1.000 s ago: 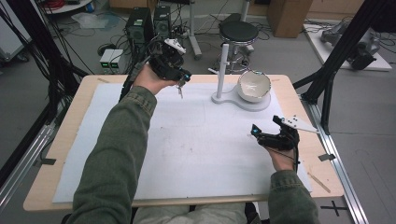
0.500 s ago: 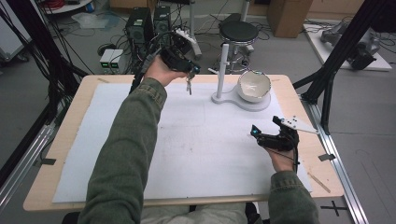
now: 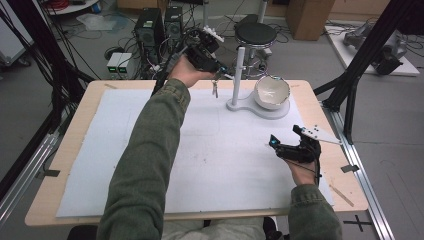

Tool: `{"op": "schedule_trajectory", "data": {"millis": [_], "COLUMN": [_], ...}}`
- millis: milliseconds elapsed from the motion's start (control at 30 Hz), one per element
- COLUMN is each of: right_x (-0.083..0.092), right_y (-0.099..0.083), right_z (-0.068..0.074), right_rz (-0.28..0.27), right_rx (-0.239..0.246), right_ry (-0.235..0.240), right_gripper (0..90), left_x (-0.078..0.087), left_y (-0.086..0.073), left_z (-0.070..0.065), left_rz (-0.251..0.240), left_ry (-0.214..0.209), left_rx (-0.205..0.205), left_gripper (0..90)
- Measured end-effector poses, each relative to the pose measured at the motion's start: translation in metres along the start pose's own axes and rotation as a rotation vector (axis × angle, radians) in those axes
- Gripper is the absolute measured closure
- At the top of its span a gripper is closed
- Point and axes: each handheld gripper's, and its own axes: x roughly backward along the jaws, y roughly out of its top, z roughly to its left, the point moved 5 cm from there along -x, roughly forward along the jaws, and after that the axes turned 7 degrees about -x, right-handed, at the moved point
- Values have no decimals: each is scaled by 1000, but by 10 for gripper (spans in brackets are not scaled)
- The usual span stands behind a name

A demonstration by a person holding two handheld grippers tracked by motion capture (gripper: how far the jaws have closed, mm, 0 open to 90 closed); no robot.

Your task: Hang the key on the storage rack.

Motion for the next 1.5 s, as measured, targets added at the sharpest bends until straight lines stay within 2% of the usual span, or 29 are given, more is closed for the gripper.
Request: {"op": "schedule_trajectory", "data": {"millis": [233, 467, 633, 767, 833, 1067, 1133, 1233, 1367, 1500], "right_x": [0, 0, -1, 0, 0, 1, 1, -1, -2, -2], "right_y": [0, 0, 1, 1, 1, 2, 1, 1, 1, 0], "right_z": [-2, -2, -4, -5, -5, -6, -7, -6, -7, -8], "right_rz": [-4, -6, -8, -11, 2, -8, -7, 3, 6, 14], "right_rx": [6, -7, -10, -9, -13, -15, -14, -1, -1, -9], "right_ry": [-4, -5, -19, -26, -34, -32, -34, -34, -32, -36], "right_gripper": [6, 7, 7, 7, 7, 7, 7, 7, 7, 7], "left_x": [-8, -15, -23, -27, -32, -48, -53, -60, -68, -74], "left_y": [19, 42, 57, 65, 66, 63, 61, 57, 56, 55], "left_z": [-1, -5, -7, -7, -6, 2, 3, 6, 9, 12], "left_rz": [-29, -57, -50, -71, -75, -76, -73, -57, -67, -79], "left_ry": [-9, -15, -13, -28, -36, -49, -65, -64, -63, -45], "left_rx": [-12, -31, -53, -43, -49, -24, -17, -13, -8, -9], "left_gripper": [827, 828, 827, 827, 827, 828, 828, 828, 828, 828]}}
